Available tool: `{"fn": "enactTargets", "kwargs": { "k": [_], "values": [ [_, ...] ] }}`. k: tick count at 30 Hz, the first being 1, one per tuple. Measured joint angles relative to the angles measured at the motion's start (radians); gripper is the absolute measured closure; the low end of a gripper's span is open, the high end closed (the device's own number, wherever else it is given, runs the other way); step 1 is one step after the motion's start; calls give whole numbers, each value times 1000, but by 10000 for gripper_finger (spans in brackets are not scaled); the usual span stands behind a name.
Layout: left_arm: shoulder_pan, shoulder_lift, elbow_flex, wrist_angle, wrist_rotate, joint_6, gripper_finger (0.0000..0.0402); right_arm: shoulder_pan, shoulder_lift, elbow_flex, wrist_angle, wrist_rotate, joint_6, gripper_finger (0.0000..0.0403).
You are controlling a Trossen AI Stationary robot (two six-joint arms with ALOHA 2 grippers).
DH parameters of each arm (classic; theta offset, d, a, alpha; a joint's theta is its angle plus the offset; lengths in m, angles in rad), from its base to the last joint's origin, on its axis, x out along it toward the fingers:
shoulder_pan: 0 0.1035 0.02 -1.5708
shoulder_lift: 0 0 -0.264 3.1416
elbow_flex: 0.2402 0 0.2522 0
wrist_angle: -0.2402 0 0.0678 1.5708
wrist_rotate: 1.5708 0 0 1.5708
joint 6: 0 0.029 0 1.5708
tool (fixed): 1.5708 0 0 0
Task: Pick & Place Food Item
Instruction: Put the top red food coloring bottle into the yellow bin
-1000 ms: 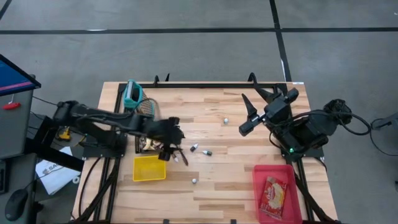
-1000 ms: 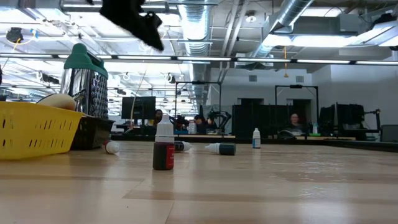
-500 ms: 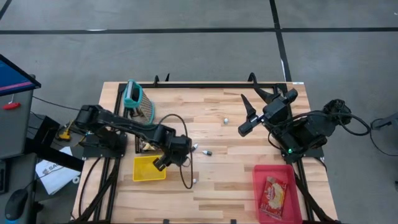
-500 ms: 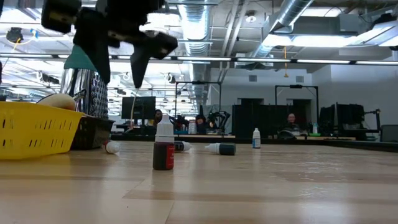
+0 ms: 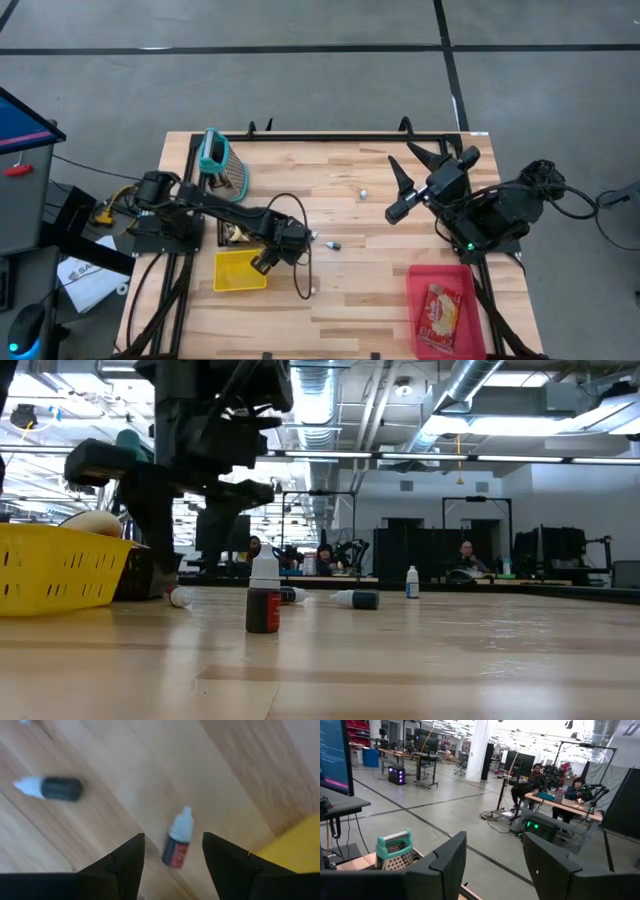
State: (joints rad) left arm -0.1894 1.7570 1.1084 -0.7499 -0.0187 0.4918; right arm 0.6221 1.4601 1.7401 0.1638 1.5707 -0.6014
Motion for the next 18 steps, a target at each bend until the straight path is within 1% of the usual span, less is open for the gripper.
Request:
{"fn": "enactTargets", "kwargs": {
  "k": [8,18],
  "values": [
    [-4,-66,-77,93,-3,-46,217,-2,0,0,-6,0,0,216],
    [-35,-66,-123,166,-20,-60,220,-3,0,0,-6,0,0,216]
  ]
}}
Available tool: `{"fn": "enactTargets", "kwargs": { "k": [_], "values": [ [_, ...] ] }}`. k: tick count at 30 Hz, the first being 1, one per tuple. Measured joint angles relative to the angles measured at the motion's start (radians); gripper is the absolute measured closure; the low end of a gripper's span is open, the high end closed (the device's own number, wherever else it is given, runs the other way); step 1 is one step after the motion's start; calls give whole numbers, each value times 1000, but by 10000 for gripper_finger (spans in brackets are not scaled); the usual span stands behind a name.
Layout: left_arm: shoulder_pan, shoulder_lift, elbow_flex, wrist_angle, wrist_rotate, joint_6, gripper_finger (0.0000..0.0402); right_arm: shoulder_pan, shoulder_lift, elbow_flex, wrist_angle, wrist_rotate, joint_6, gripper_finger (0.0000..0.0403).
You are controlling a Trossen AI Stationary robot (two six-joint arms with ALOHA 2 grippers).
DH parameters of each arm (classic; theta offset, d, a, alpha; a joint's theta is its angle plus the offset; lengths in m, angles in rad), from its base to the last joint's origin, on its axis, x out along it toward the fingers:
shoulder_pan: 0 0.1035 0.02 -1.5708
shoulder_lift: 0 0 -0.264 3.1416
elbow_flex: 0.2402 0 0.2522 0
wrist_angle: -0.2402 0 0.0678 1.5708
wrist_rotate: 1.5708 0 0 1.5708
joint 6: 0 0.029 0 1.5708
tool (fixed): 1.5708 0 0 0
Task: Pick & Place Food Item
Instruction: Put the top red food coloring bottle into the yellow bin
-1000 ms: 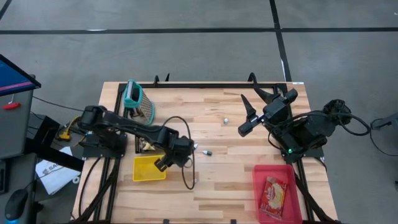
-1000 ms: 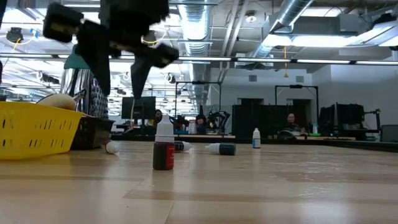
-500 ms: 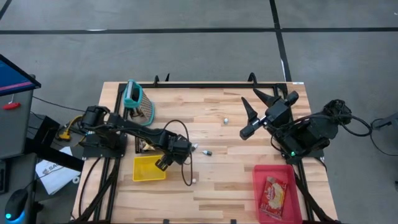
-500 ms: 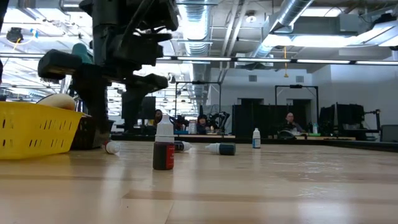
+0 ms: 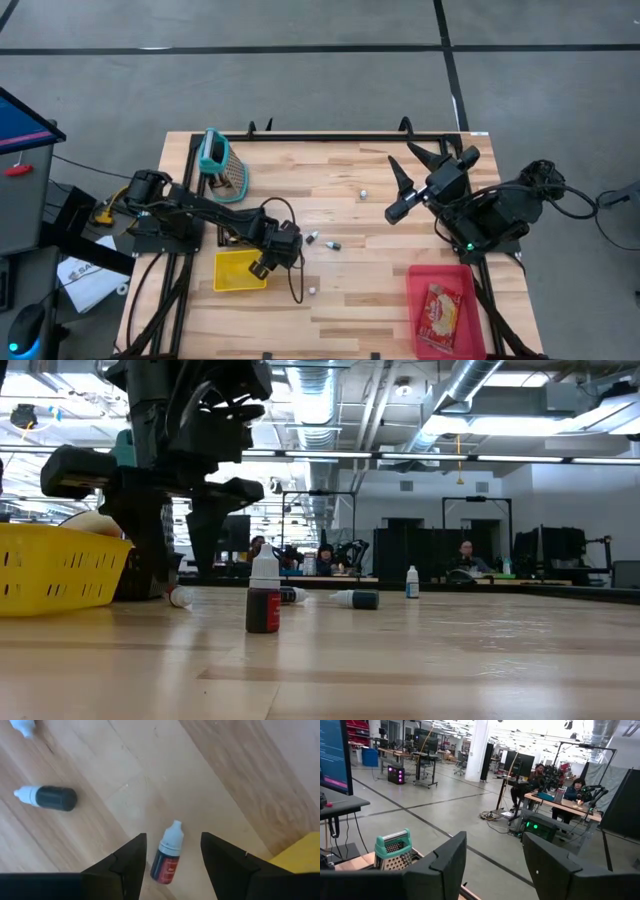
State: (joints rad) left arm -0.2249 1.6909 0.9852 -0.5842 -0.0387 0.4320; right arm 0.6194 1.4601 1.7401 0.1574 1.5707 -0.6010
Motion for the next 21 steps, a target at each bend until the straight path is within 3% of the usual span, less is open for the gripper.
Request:
{"fn": "enactTargets", "kwargs": {
  "k": [21],
  "values": [
    [2,42,0,12,-29,-15,220,0,0,0,0,0,19,216]
  ]
}}
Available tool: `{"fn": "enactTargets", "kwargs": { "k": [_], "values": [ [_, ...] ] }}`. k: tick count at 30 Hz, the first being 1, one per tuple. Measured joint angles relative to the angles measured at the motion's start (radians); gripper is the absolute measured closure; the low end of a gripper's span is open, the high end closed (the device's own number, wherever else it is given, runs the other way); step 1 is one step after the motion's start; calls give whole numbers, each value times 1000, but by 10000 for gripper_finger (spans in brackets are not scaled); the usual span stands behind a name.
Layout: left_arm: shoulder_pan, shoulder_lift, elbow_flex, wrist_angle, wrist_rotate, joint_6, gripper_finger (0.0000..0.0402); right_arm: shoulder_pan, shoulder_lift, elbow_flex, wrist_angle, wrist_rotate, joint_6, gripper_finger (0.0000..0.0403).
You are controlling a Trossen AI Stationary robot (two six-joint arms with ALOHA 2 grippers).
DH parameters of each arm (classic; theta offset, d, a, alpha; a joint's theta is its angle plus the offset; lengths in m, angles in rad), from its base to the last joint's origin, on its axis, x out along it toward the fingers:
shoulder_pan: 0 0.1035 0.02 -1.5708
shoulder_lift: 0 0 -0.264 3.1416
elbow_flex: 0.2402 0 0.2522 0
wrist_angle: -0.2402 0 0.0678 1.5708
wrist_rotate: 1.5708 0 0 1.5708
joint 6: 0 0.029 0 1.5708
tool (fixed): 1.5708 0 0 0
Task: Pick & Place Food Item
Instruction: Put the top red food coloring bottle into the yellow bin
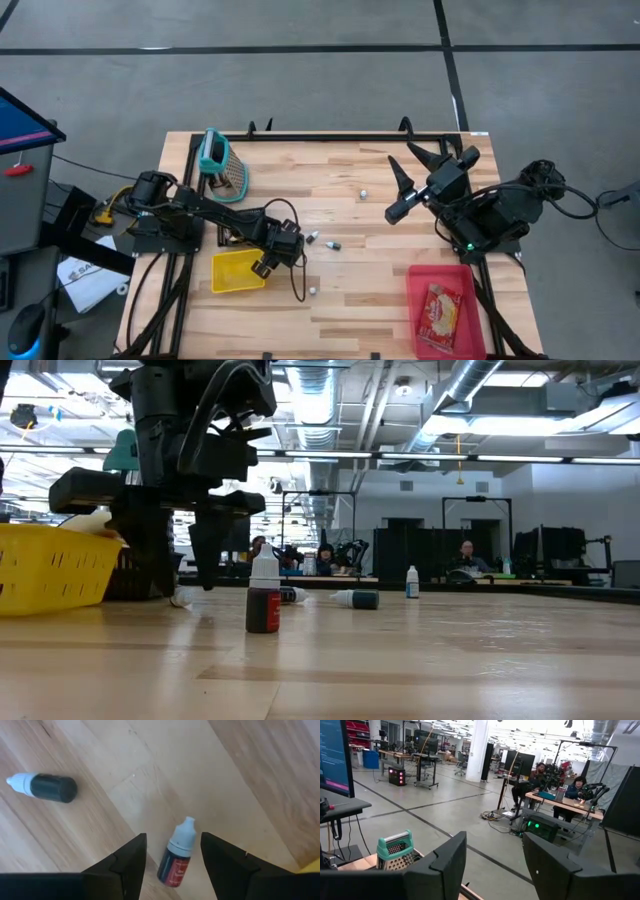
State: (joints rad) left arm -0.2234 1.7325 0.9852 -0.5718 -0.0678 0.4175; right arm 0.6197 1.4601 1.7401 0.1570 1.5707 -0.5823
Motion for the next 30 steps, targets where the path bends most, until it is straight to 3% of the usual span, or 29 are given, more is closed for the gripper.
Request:
{"fn": "enactTargets", "kwargs": {
  "k": [17,24,30],
  "values": [
    [0,47,3,4,38,-19,290,2,0,0,0,0,0,216],
    [17,25,1,21,2,-67,353,2,0,0,0,0,0,216],
    [43,-44,48,29,-4,-168,353,2,0,0,-1,0,0,216]
  ]
}}
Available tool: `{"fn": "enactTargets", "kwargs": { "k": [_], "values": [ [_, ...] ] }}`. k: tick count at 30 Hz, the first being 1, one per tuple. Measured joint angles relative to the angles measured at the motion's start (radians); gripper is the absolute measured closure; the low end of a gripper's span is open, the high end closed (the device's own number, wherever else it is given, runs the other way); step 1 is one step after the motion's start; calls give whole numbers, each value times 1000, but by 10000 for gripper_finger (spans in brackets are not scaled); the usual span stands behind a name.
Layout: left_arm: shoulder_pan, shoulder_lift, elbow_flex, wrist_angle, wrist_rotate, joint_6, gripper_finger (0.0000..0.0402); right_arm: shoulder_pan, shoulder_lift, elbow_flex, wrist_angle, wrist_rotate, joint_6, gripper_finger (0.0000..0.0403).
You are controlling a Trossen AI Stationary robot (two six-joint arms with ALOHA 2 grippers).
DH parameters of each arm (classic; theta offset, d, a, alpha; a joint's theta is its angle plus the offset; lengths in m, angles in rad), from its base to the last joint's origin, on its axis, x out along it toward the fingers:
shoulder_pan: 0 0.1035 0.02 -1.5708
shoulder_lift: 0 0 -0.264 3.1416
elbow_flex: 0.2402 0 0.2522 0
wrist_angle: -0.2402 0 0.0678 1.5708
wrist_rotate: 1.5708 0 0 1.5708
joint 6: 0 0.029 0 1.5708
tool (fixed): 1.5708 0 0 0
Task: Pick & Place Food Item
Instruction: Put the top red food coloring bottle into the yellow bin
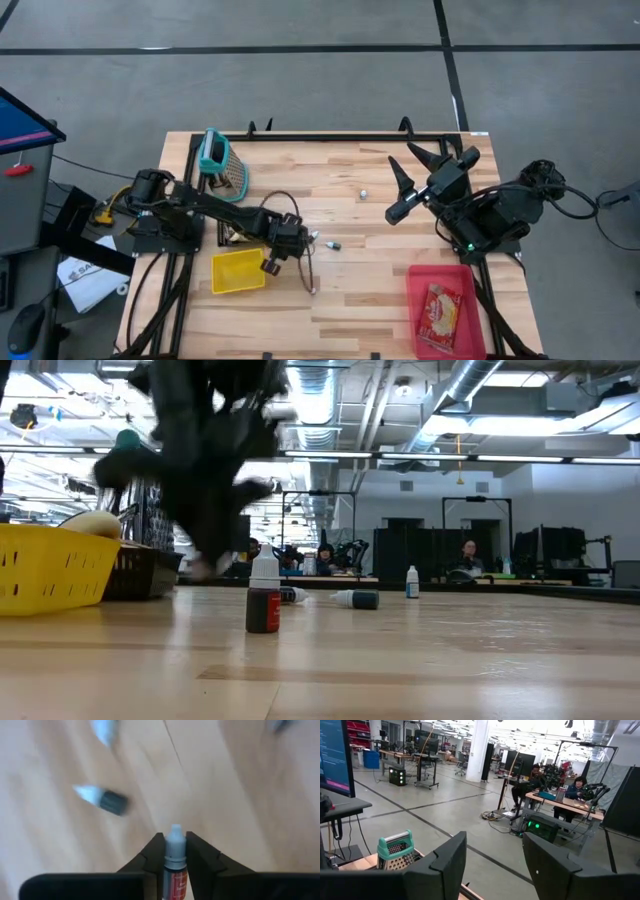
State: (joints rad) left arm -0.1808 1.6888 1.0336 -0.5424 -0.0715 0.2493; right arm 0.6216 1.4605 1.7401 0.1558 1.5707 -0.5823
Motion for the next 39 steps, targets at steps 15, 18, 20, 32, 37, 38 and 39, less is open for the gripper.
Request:
{"fn": "enactTargets", "kwargs": {
  "k": [15,18,20,32,37,38,39],
  "values": [
    [-204,-461,-75,-212,32,-734,348,6,0,0,-20,0,33,216],
    [-300,-481,-143,-205,-4,-882,348,6,0,0,-21,0,34,216],
    [-346,-482,-181,-191,-35,-928,348,6,0,0,-21,0,38,216],
    [-373,-472,-383,-62,-89,-972,346,3,0,0,-21,0,60,216],
    [-373,-472,-406,-34,-78,-972,336,3,0,0,-21,0,70,216],
    [-373,-472,-407,-35,-77,-971,329,3,0,0,-21,0,71,216],
    [-373,-472,-408,-37,-77,-971,321,3,0,0,-21,0,71,216]
  ]
}}
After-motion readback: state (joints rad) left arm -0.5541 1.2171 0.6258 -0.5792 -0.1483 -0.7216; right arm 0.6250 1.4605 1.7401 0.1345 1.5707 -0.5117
